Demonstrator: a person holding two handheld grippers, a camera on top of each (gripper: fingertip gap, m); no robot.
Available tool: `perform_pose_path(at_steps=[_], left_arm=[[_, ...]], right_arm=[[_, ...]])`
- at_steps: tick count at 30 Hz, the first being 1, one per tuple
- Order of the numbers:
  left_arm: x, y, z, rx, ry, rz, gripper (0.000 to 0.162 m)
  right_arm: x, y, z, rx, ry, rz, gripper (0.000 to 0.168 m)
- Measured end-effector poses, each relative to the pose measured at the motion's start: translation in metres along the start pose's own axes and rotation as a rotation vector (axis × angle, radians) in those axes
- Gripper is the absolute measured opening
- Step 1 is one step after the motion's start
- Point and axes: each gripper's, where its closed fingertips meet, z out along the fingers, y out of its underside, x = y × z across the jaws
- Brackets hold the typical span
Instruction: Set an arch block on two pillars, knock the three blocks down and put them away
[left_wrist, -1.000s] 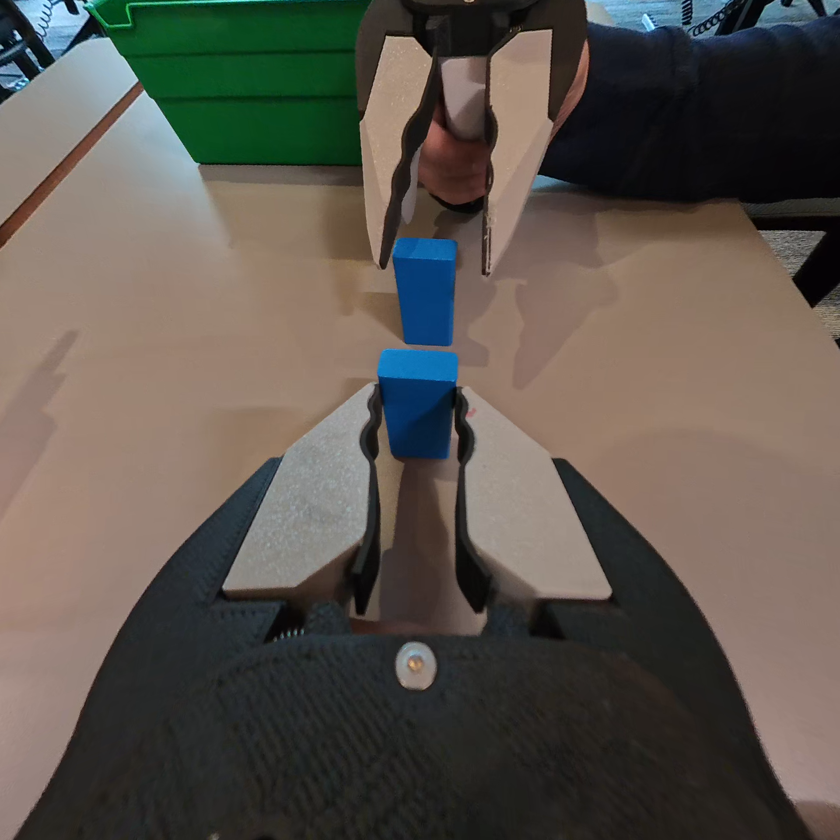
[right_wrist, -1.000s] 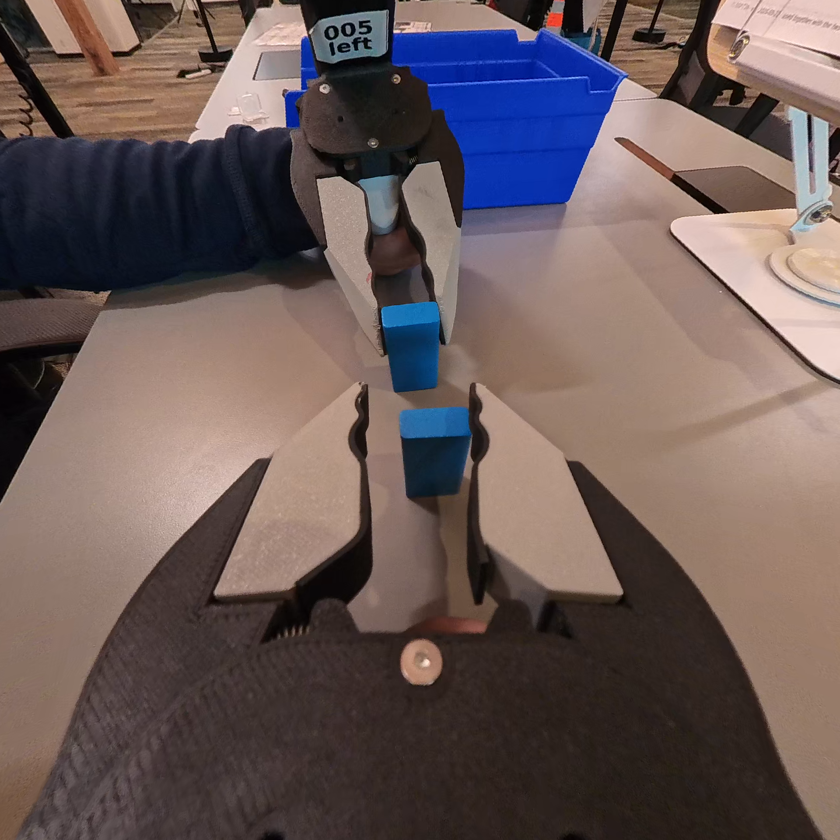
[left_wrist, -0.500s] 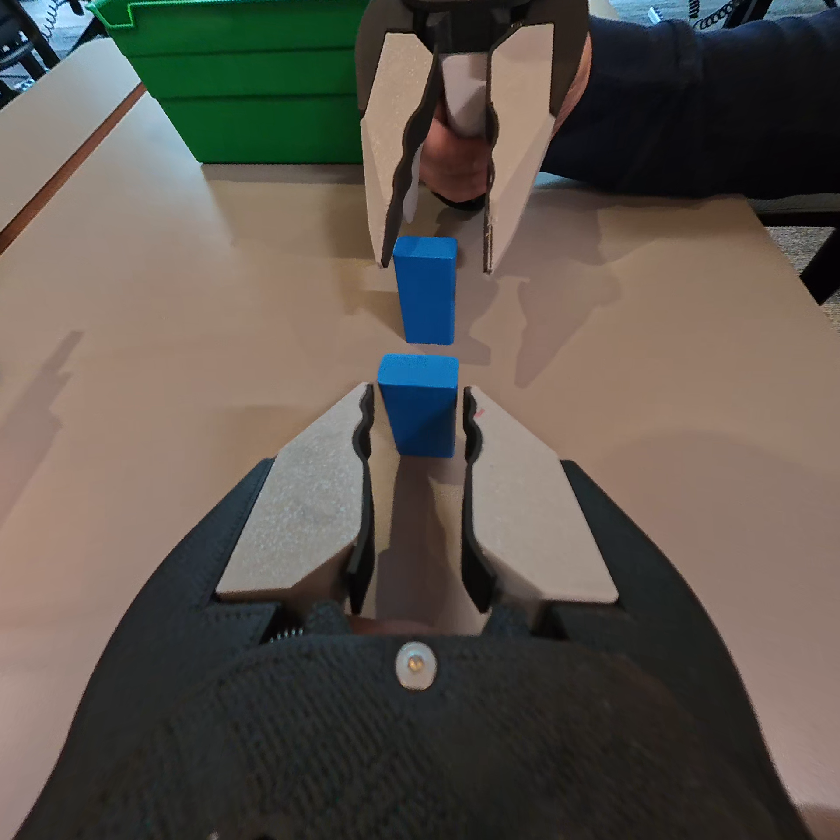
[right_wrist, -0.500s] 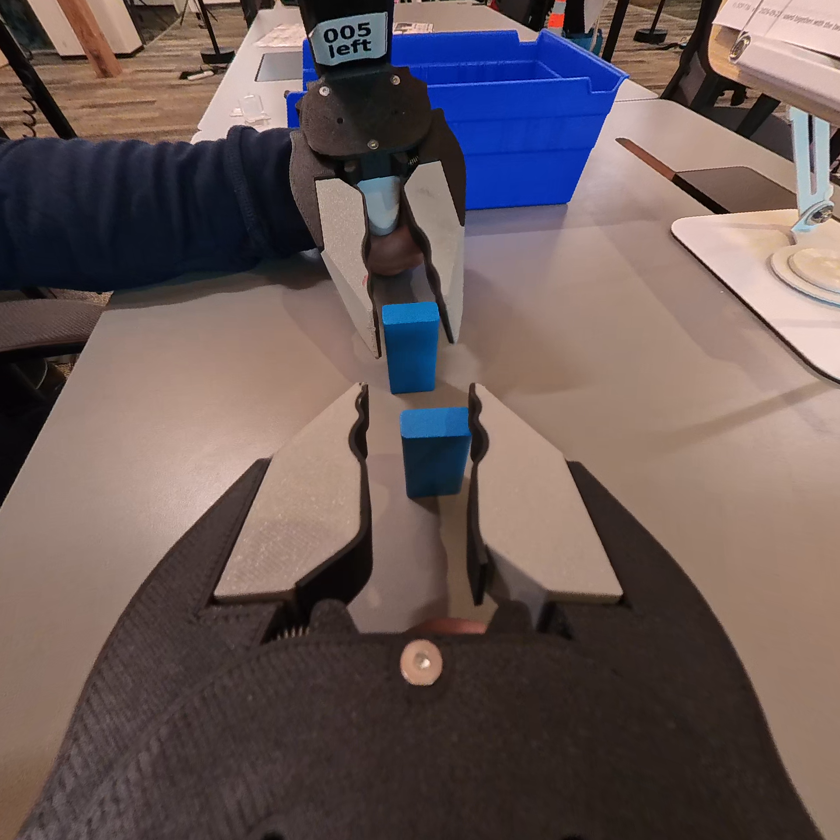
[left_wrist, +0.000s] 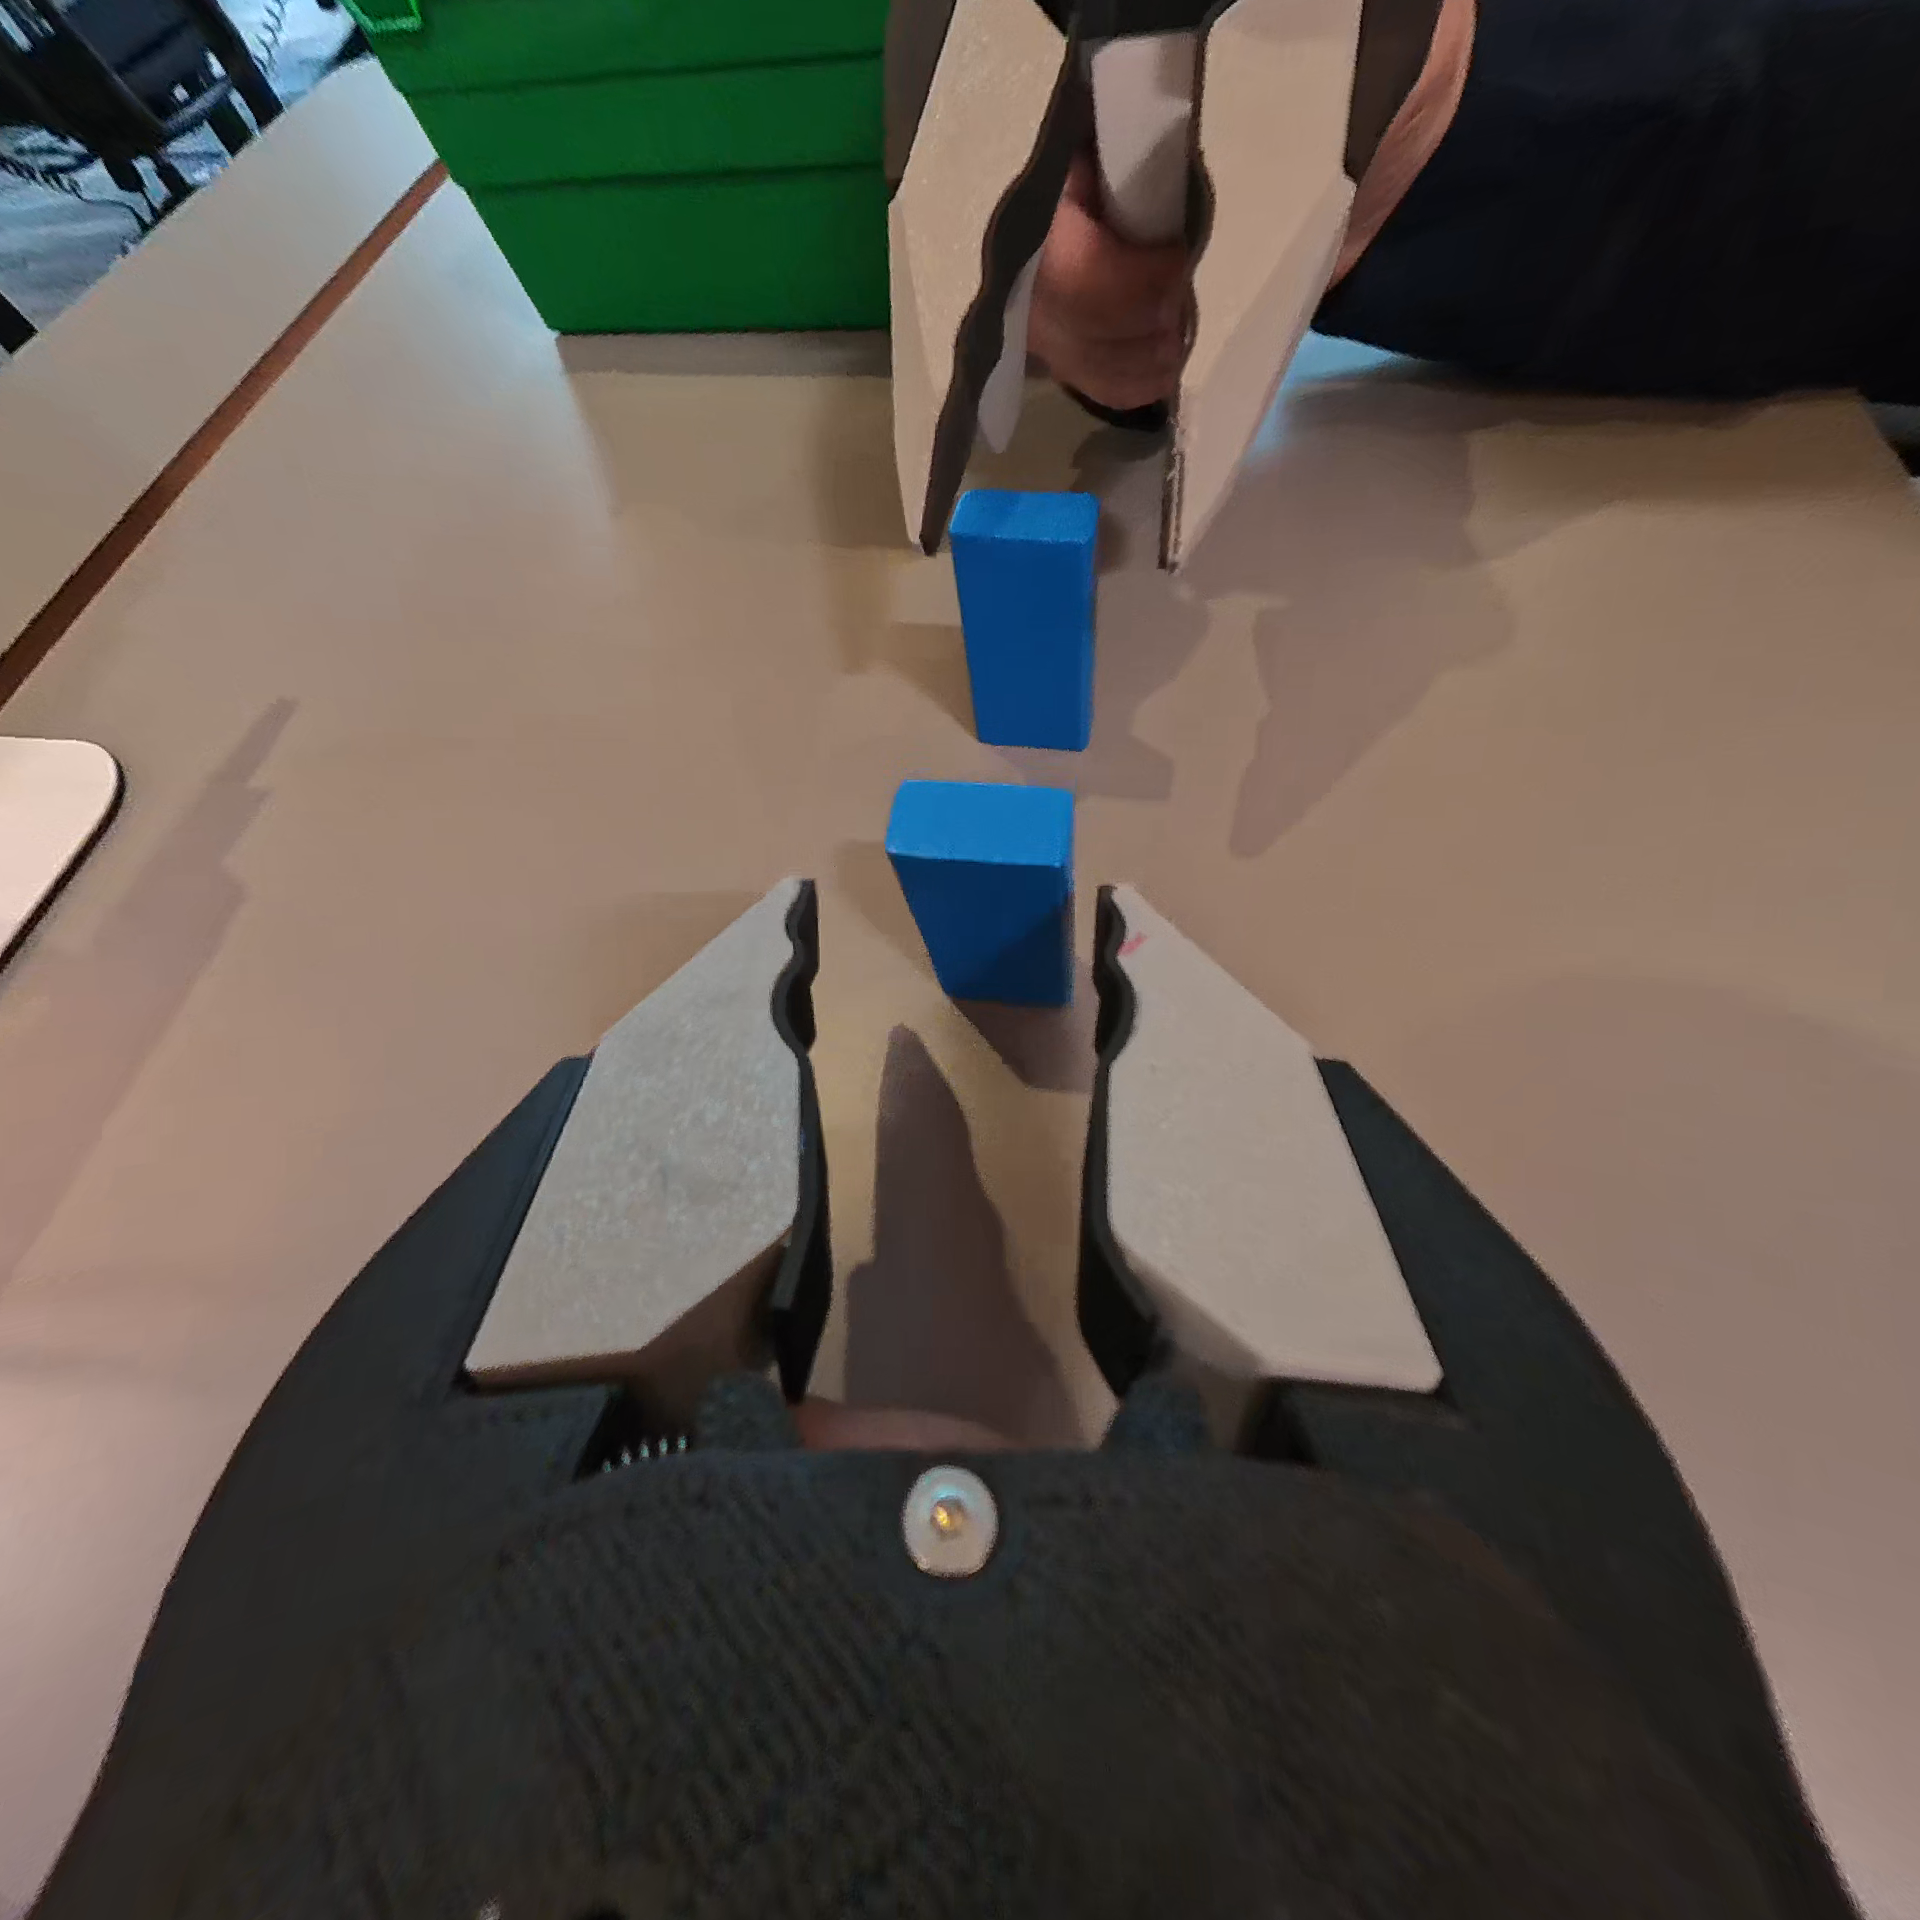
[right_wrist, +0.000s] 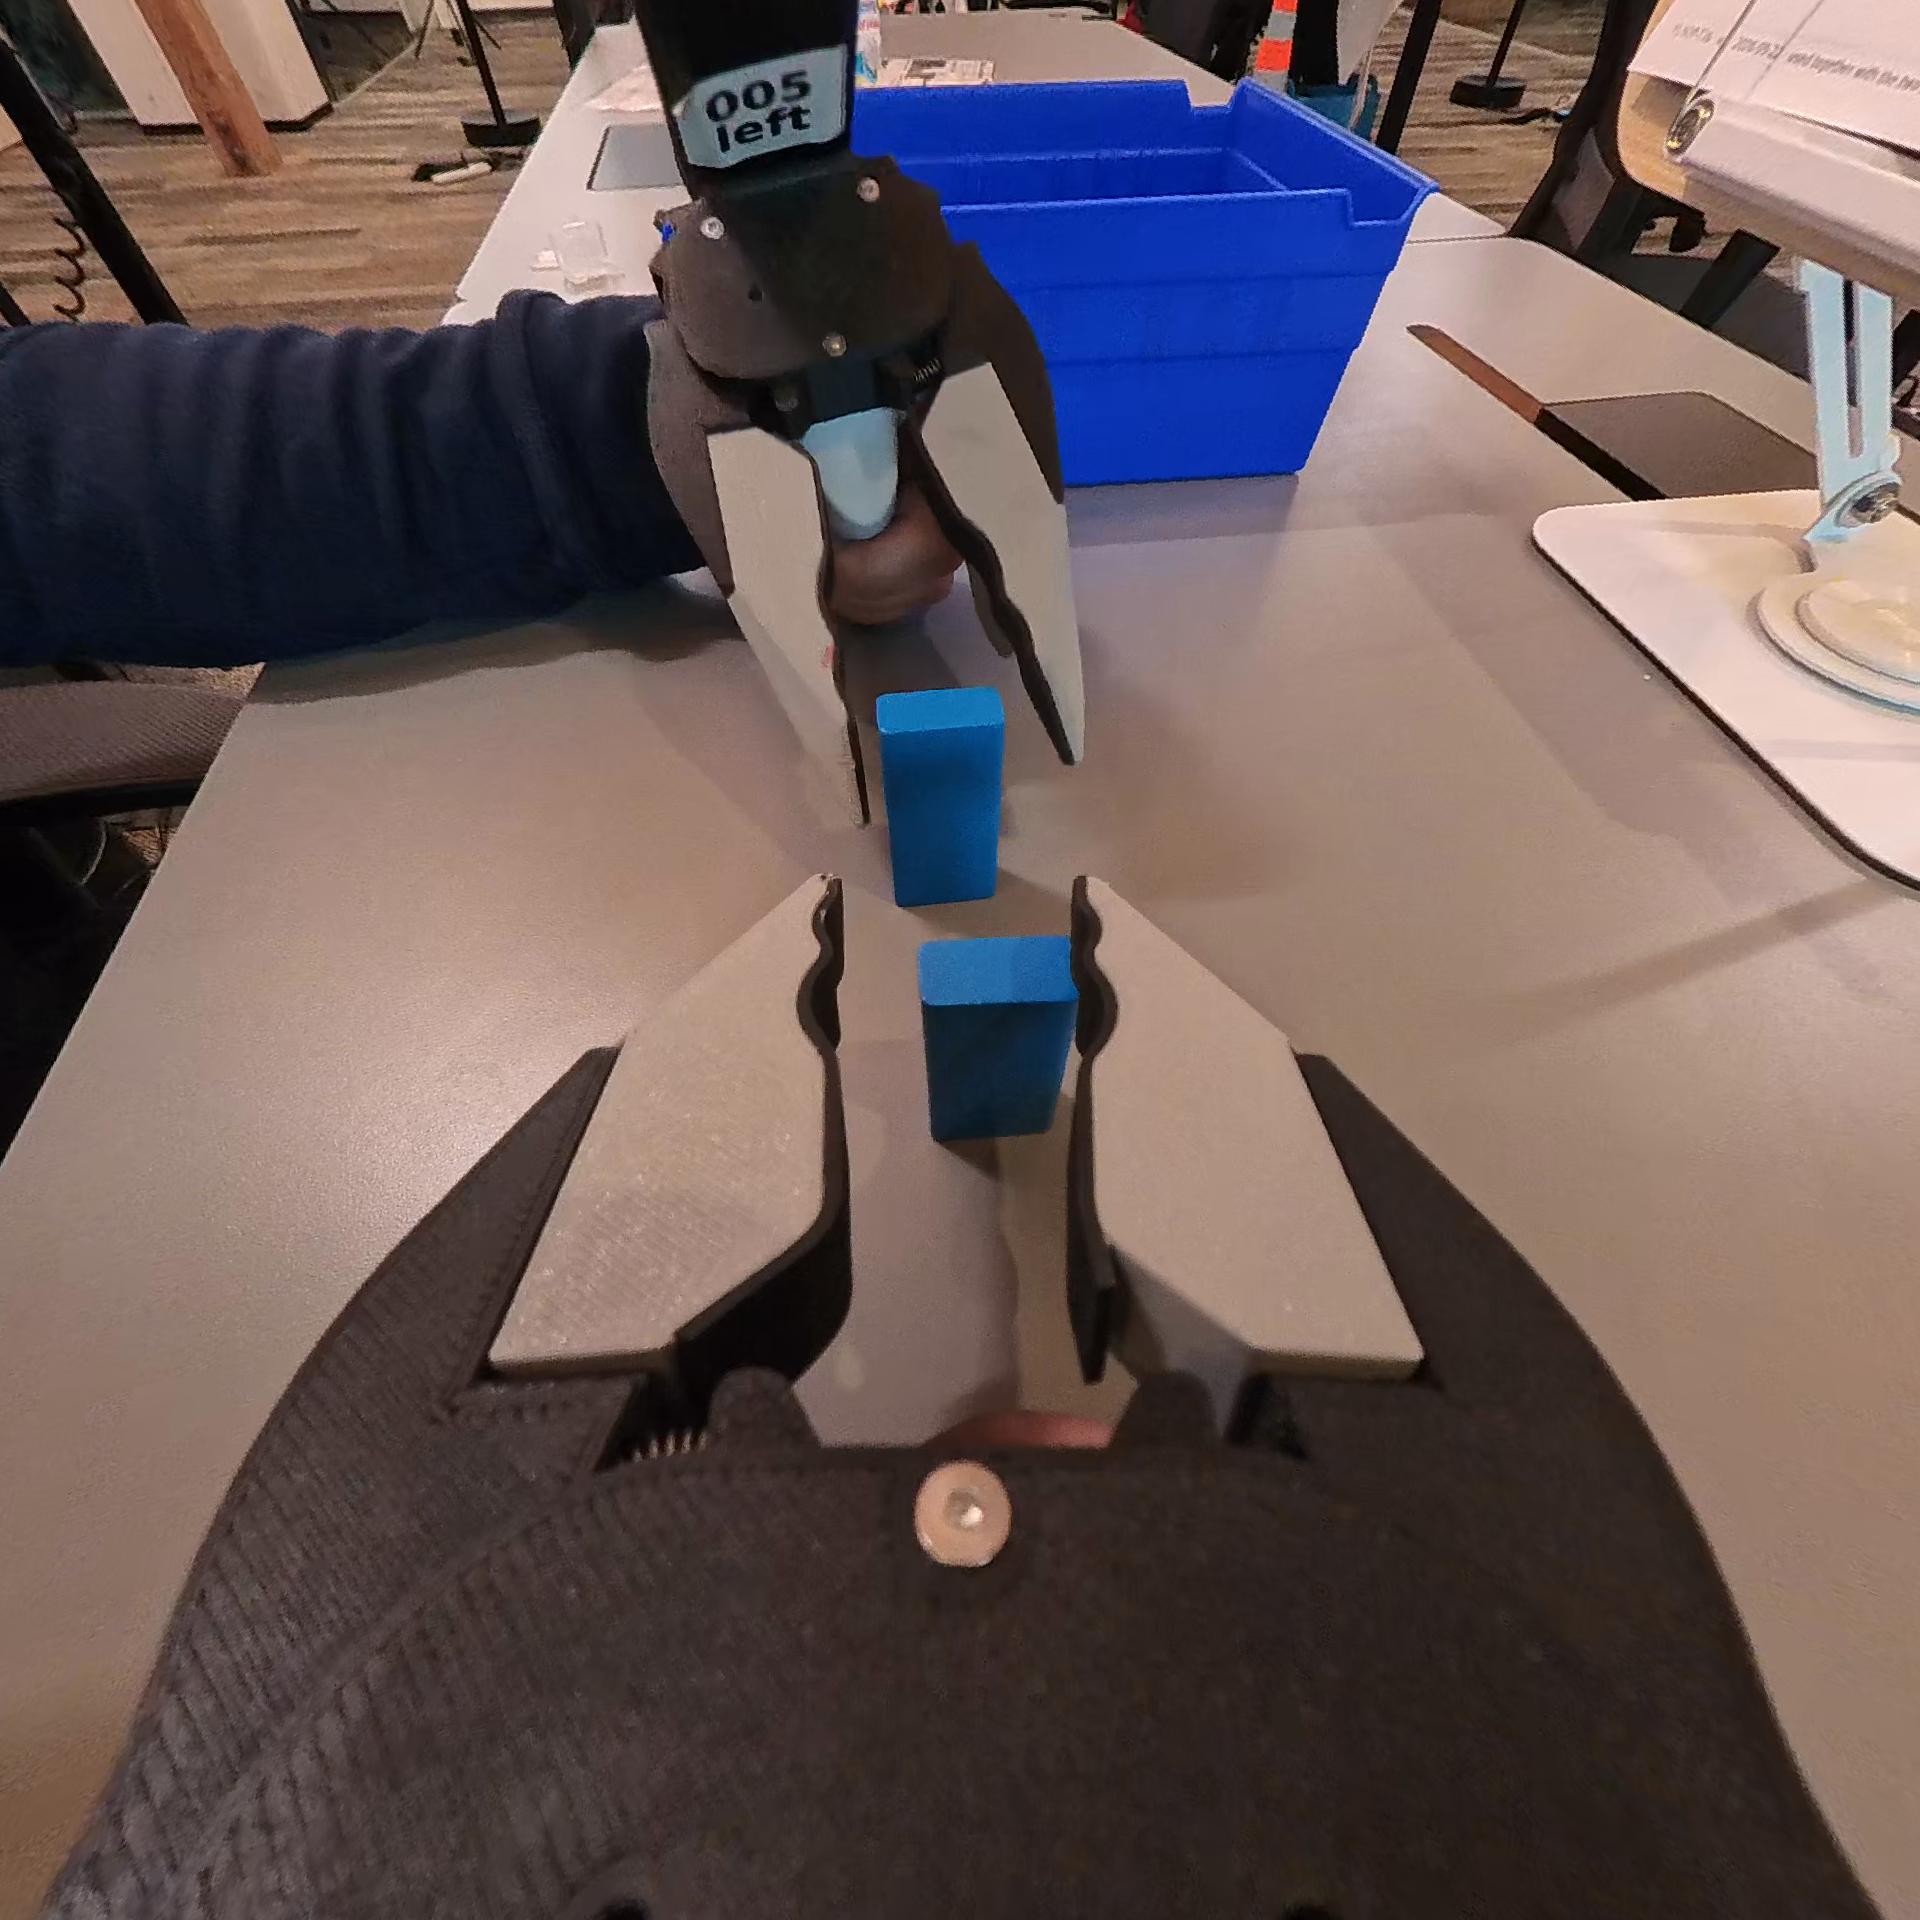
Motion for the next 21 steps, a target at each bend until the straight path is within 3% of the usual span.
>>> perform_pose_path(at_steps=[21], left_arm=[[-0.0017,0.0026,0.0032,-0.025,-0.014,0.010,0.049]], right_arm=[[-0.0006,-0.0006,0.0000,0.005,-0.006,0.001,0.041]])
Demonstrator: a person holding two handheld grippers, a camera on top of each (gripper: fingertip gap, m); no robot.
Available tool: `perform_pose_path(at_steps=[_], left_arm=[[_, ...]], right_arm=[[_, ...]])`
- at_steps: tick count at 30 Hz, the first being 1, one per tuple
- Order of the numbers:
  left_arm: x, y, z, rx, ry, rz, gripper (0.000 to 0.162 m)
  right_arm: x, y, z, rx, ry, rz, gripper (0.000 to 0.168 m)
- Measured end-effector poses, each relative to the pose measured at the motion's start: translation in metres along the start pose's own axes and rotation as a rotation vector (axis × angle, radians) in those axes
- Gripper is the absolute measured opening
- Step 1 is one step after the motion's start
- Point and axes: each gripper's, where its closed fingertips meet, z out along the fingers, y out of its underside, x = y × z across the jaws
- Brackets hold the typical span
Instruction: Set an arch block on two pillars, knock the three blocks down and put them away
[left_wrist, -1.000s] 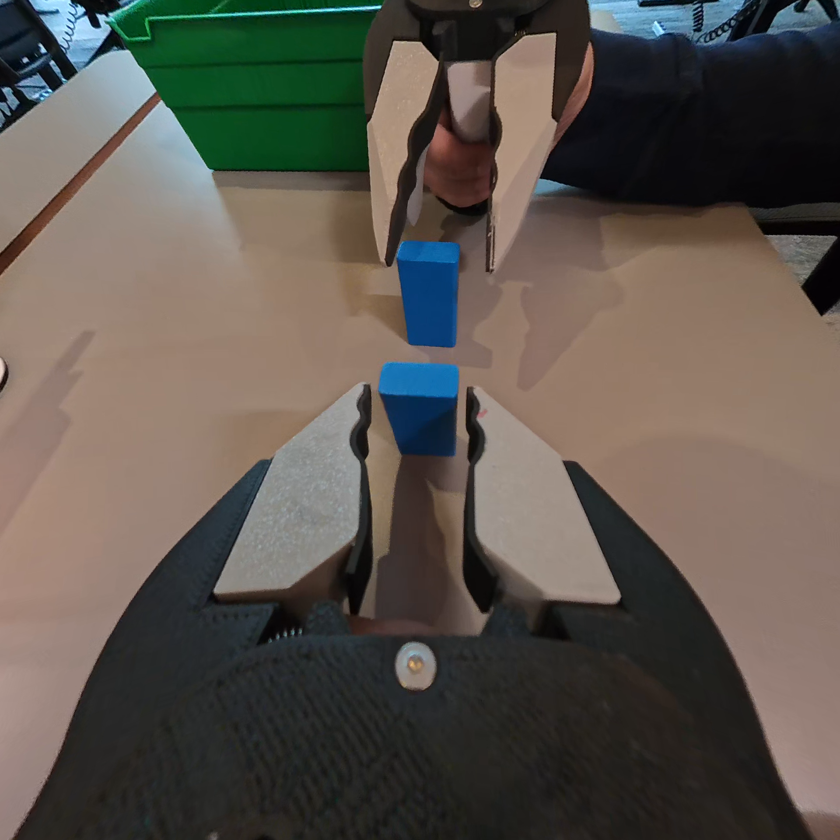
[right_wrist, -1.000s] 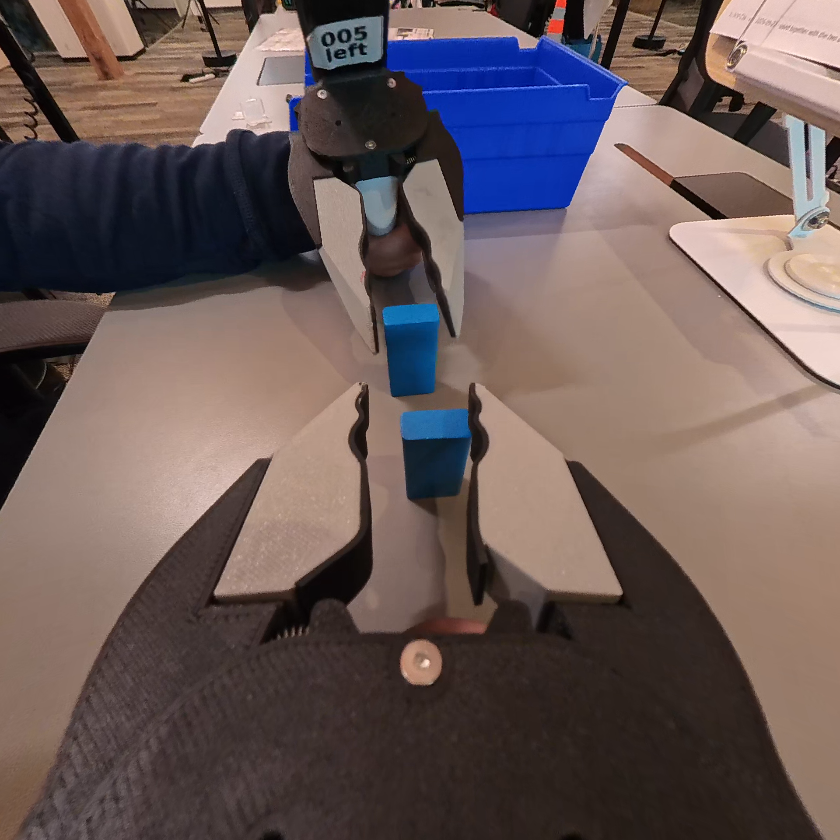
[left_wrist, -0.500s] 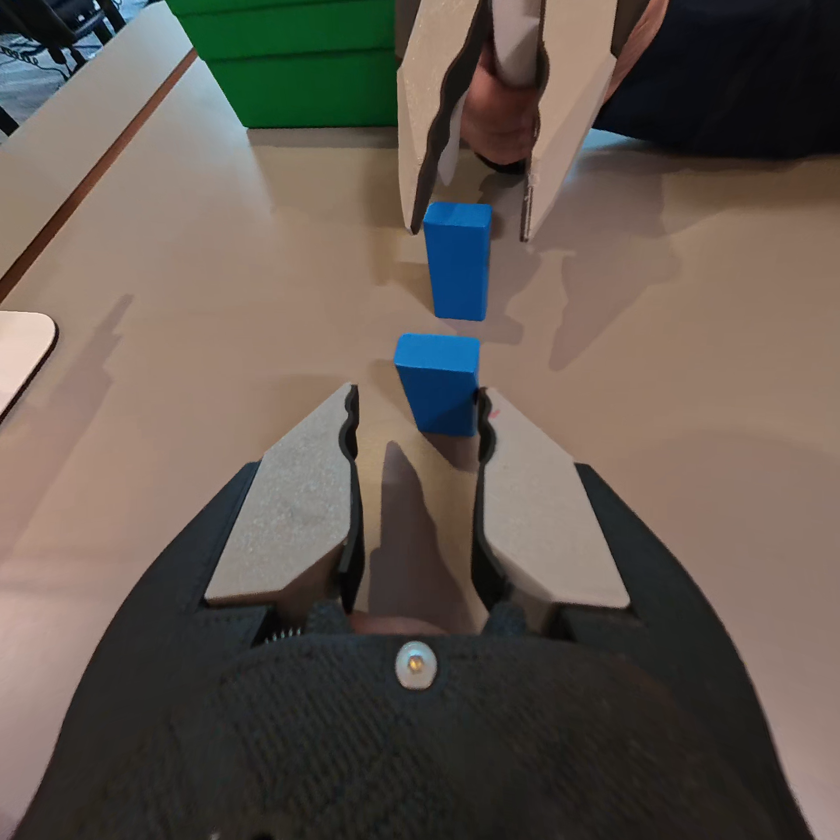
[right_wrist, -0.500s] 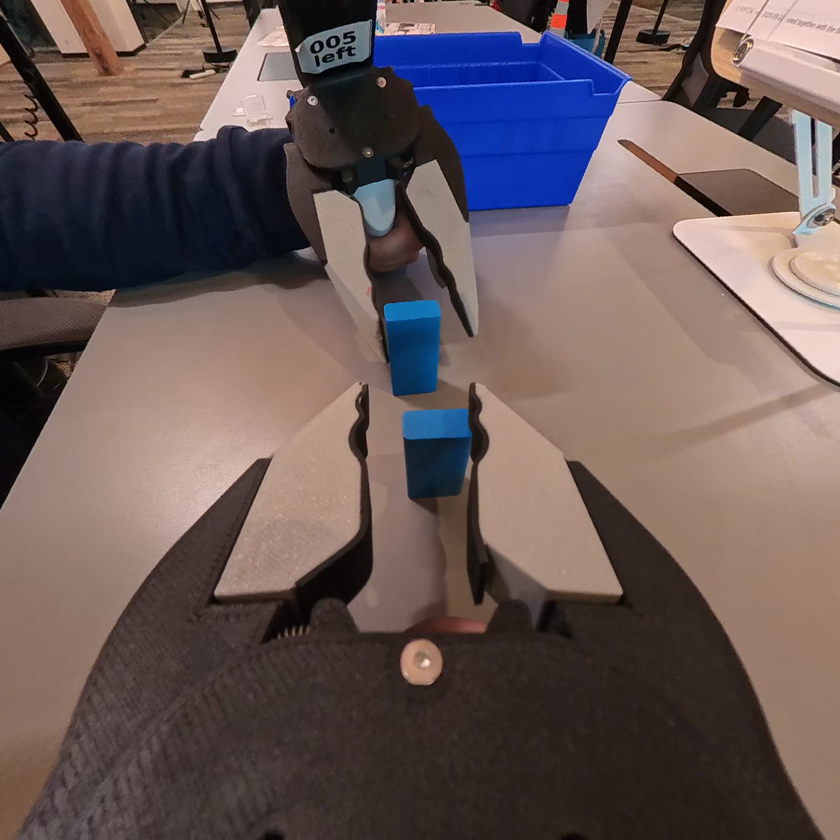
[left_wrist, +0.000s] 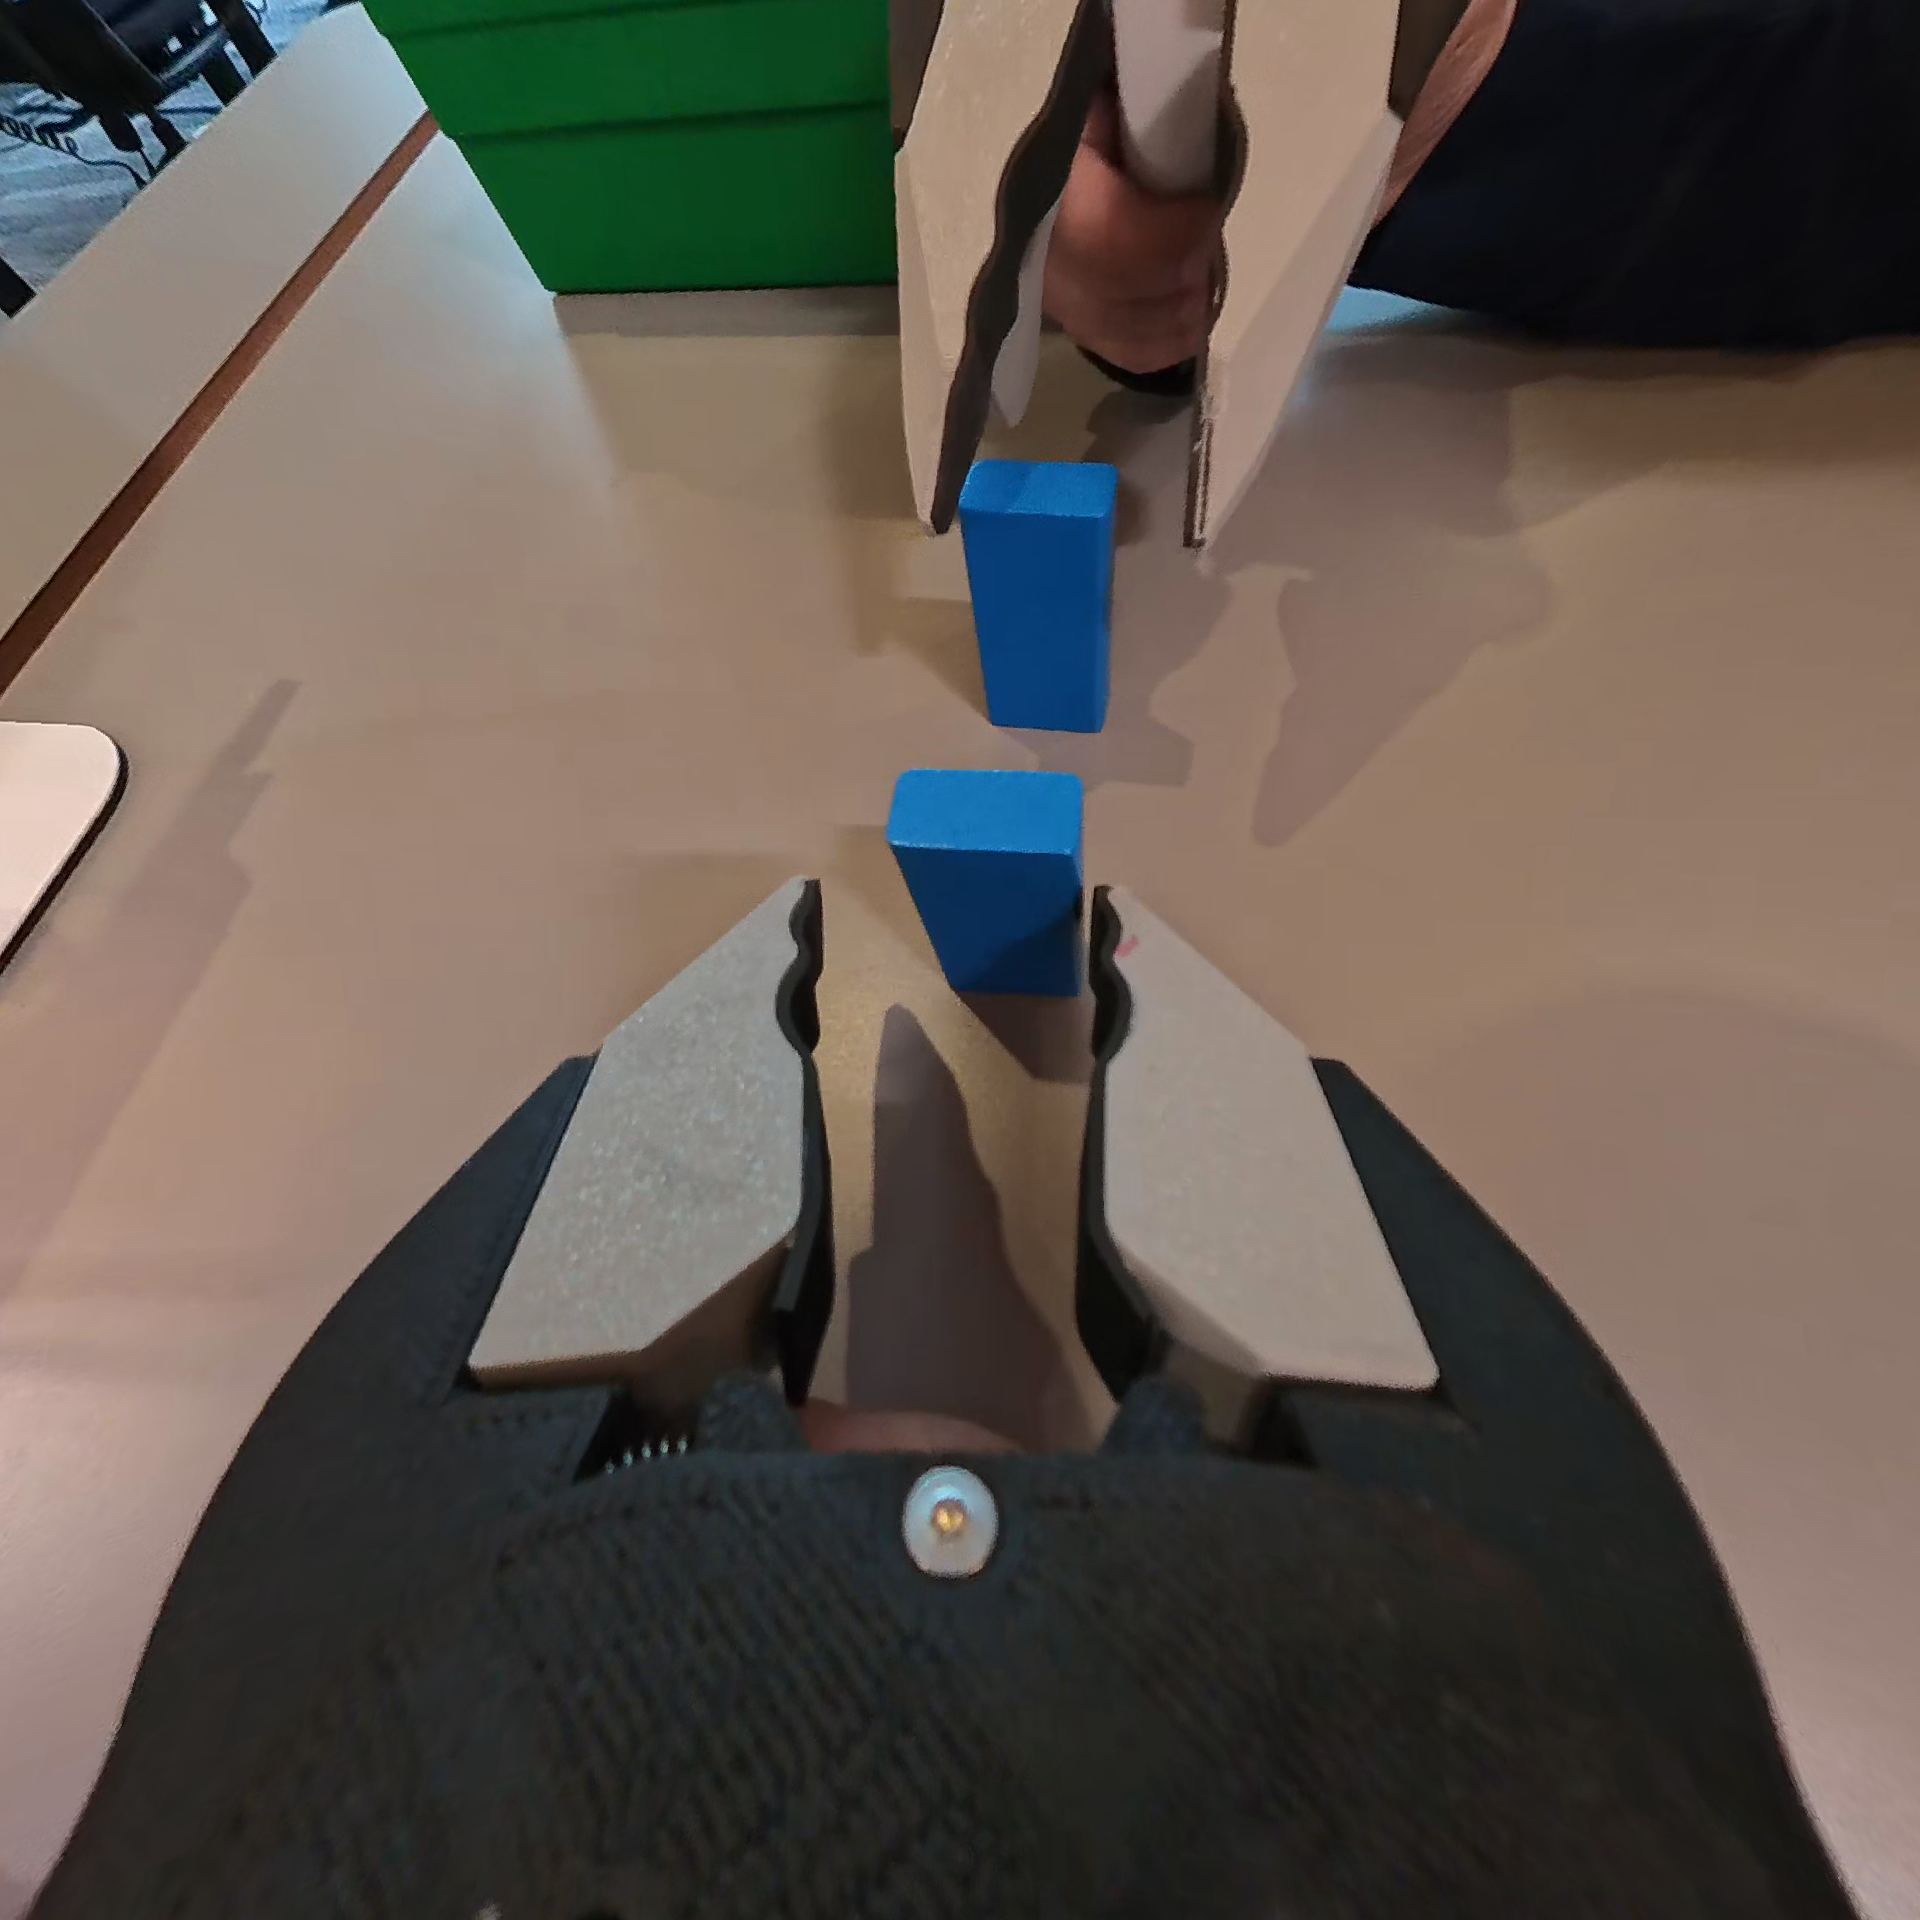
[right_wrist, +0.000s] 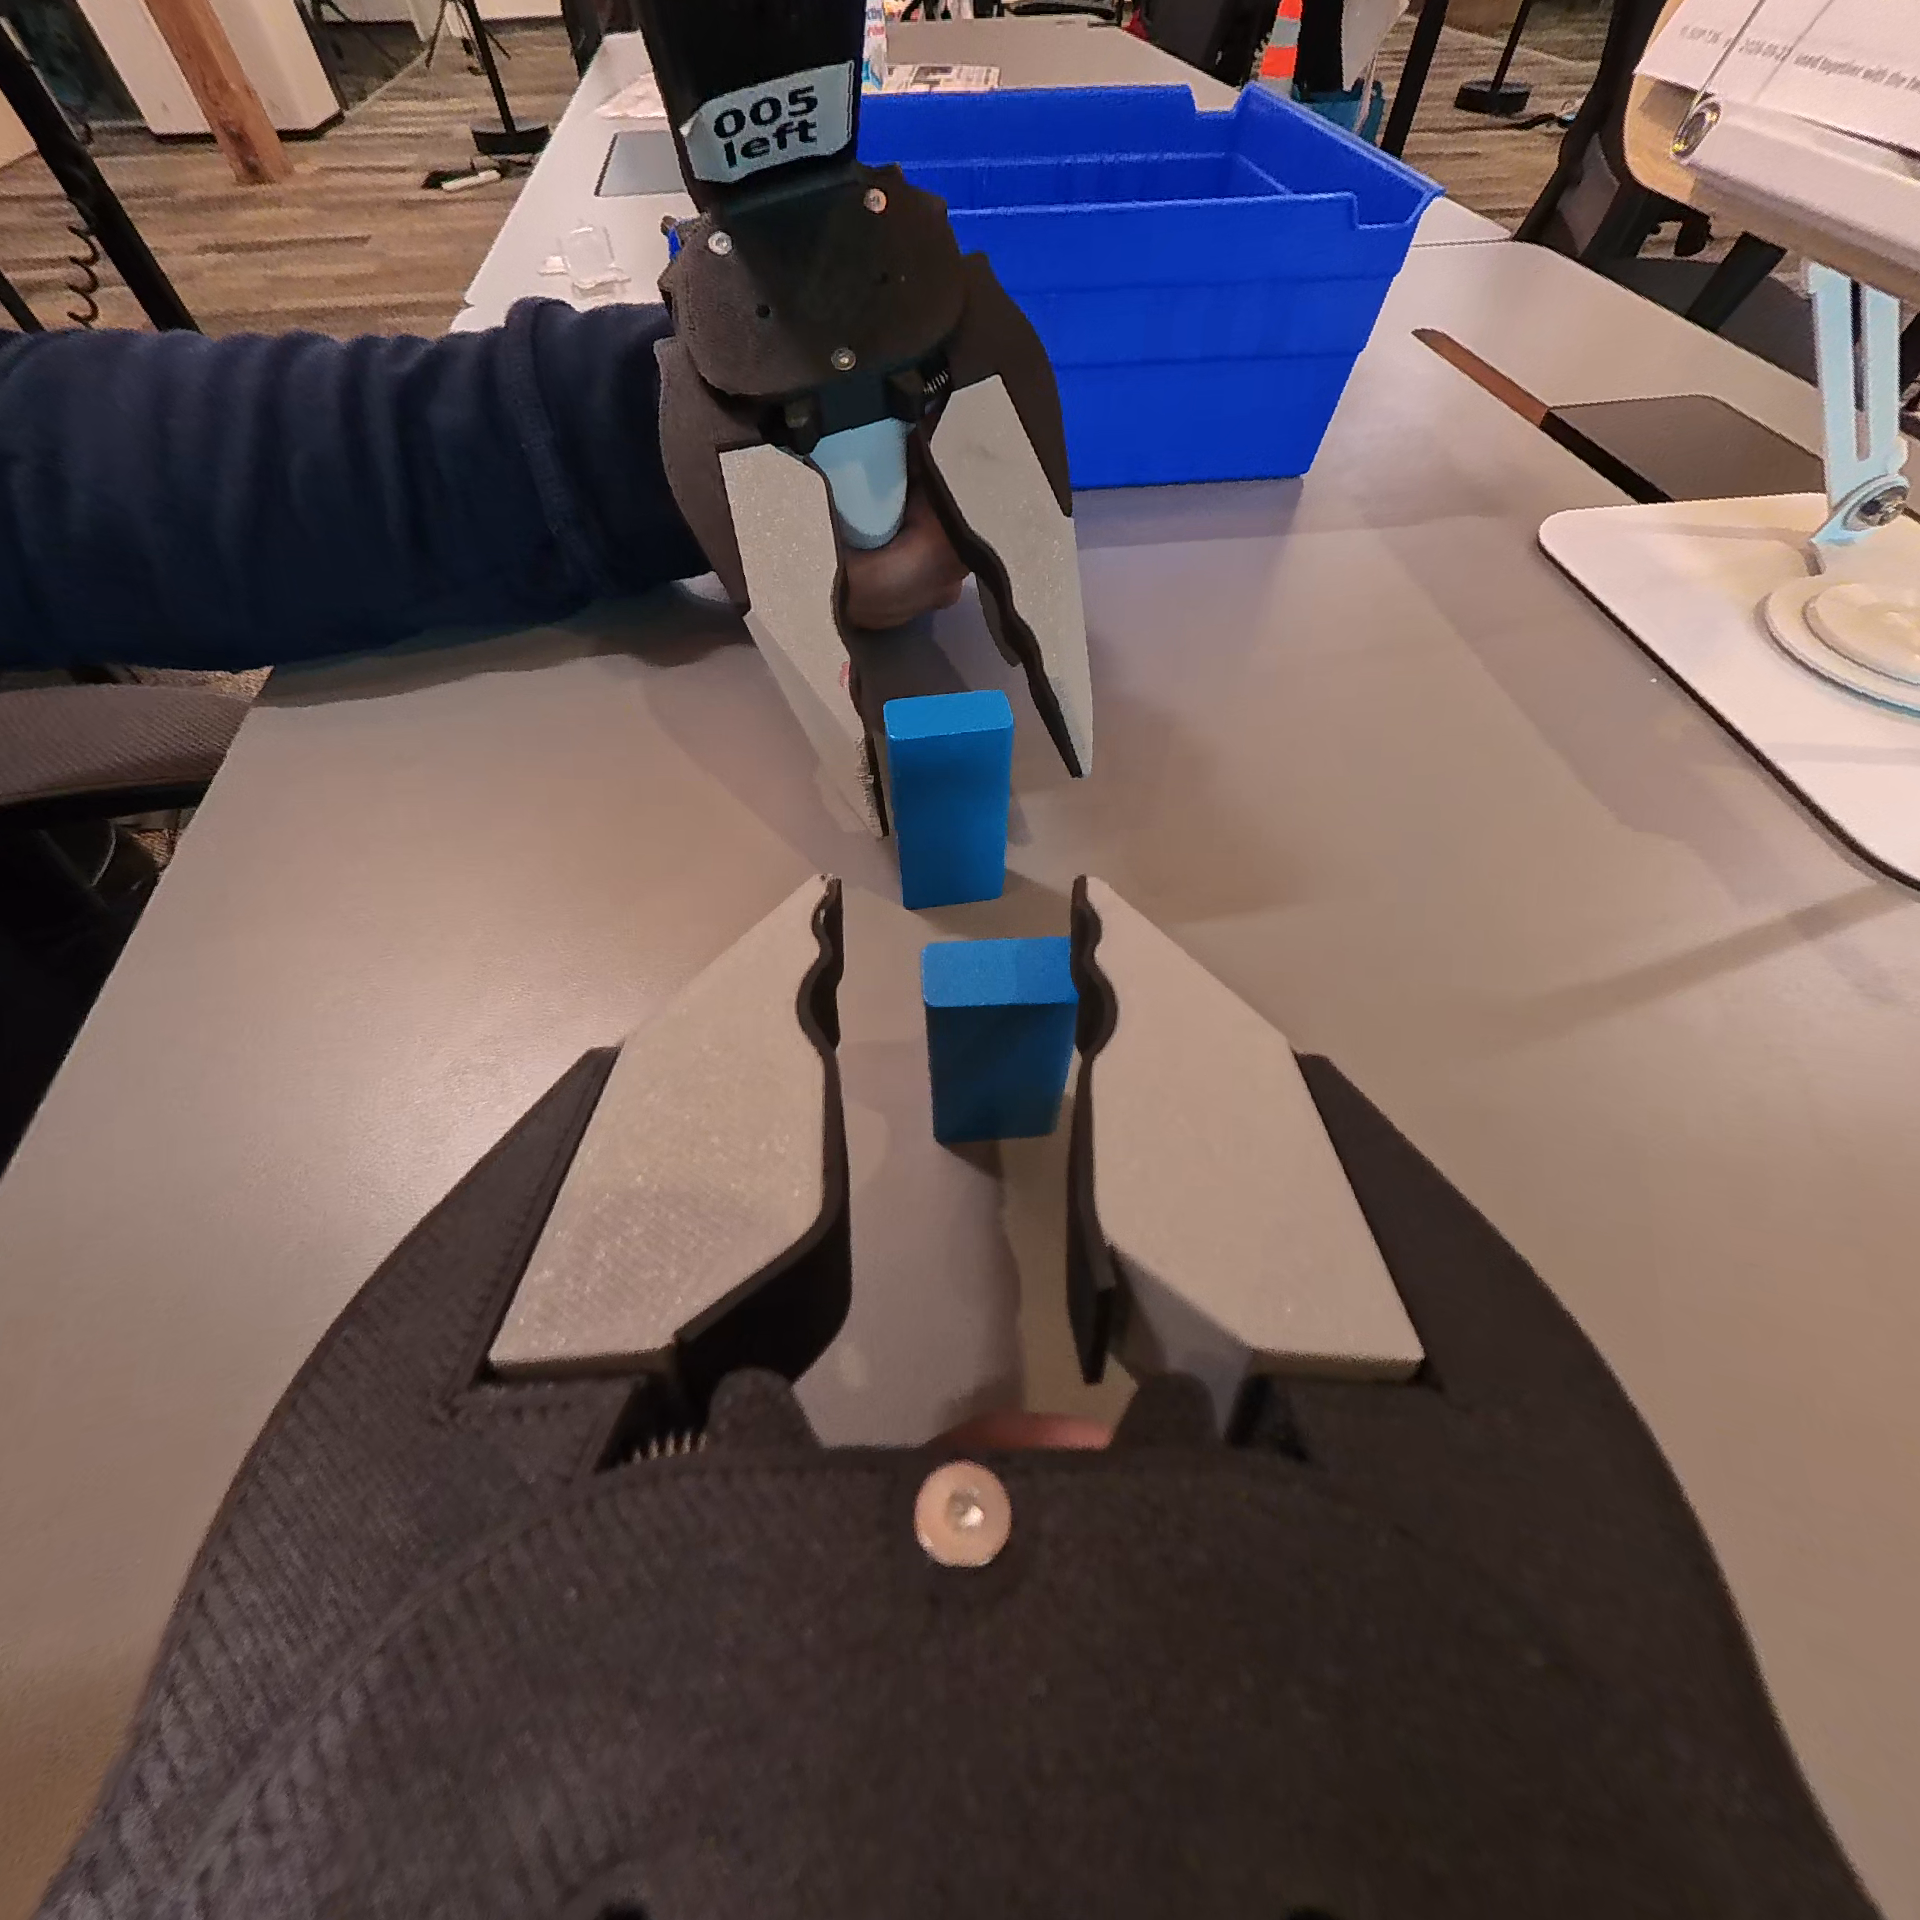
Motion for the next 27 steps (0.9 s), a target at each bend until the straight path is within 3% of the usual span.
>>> perform_pose_path(at_steps=[5,12,17,20,22,27], left_arm=[[-0.001,-0.003,-0.003,0.023,-0.021,0.003,0.053],[0.007,-0.010,-0.016,0.069,-0.088,-0.035,0.071],[0.028,-0.024,-0.044,0.054,-0.208,0.002,0.073],[0.040,-0.047,-0.087,0.125,-0.227,-0.040,0.063],[0.028,-0.057,-0.131,0.151,-0.331,-0.034,0.058],[-0.059,-0.019,-0.248,-0.059,-0.692,-0.173,0.053]], right_arm=[[-0.003,-0.010,-0.004,0.041,-0.009,-0.003,0.042],[-0.005,-0.035,-0.018,0.163,-0.012,-0.006,0.043],[-0.008,-0.046,-0.026,0.209,-0.004,-0.031,0.043],[-0.009,-0.049,-0.027,0.220,-0.006,-0.033,0.043],[-0.011,-0.050,-0.028,0.222,-0.006,-0.040,0.043],[-0.012,-0.050,-0.028,0.216,-0.007,-0.045,0.043]])
